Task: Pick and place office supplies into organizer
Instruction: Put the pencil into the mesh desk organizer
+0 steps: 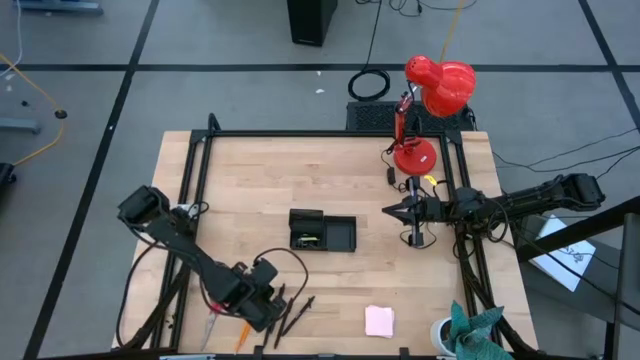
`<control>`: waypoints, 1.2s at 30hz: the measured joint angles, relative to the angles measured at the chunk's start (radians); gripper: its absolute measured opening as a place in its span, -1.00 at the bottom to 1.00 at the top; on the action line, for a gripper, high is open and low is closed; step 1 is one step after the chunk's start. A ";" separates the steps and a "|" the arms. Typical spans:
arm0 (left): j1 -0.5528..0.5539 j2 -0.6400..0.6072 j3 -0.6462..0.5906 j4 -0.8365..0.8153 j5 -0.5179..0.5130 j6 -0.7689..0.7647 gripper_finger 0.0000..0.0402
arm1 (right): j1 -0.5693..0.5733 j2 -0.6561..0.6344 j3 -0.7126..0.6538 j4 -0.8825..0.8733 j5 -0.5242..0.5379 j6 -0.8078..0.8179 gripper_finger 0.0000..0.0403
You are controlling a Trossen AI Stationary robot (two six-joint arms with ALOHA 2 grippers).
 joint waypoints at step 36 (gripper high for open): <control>0.094 0.092 0.000 -0.055 0.173 0.165 -0.18 | 0.000 0.000 0.000 0.021 0.001 0.012 -0.98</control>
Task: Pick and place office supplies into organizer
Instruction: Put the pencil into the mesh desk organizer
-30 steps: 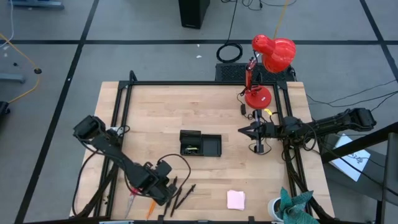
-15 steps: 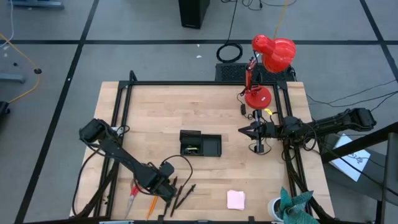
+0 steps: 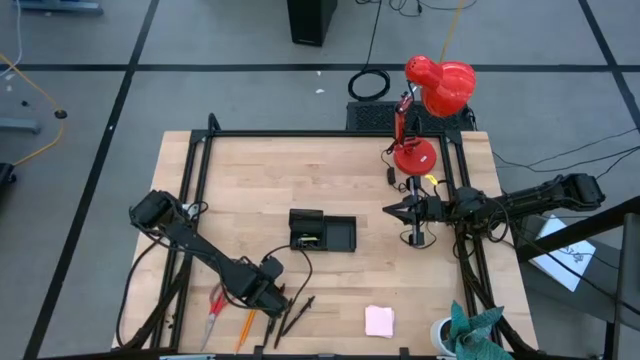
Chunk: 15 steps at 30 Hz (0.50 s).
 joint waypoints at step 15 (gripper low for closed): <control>-0.008 0.044 -0.003 0.000 0.000 -0.003 -0.26 | 0.000 0.000 0.000 -0.003 0.000 0.008 -0.98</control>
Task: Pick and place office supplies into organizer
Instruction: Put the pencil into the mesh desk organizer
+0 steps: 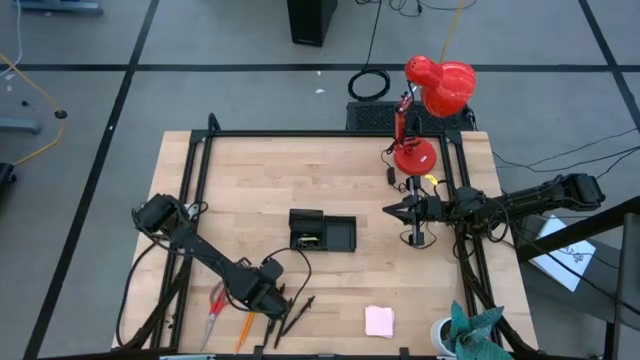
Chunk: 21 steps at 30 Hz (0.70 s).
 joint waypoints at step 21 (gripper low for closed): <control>0.001 0.027 0.002 0.001 -0.040 -0.016 -0.63 | 0.000 0.000 0.000 -0.004 0.000 0.013 -0.98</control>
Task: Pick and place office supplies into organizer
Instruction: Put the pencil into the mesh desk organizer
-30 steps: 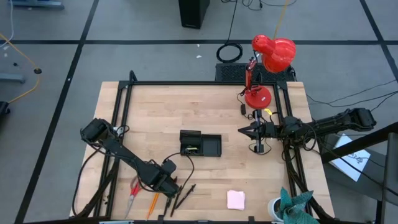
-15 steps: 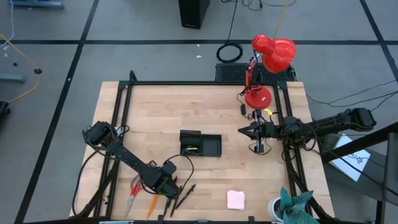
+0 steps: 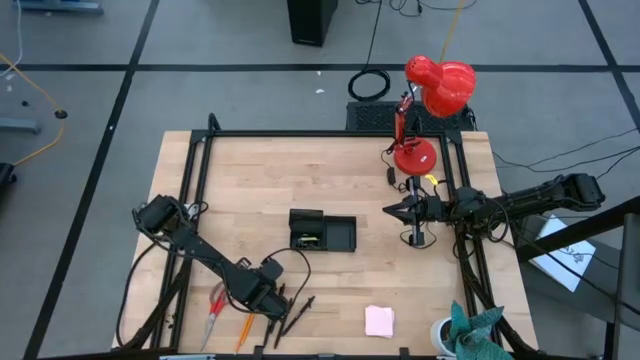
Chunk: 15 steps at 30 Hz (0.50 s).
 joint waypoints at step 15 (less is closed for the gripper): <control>0.049 0.004 -0.003 0.004 -0.120 0.053 -0.87 | 0.000 0.000 0.000 0.000 0.000 -0.002 -0.98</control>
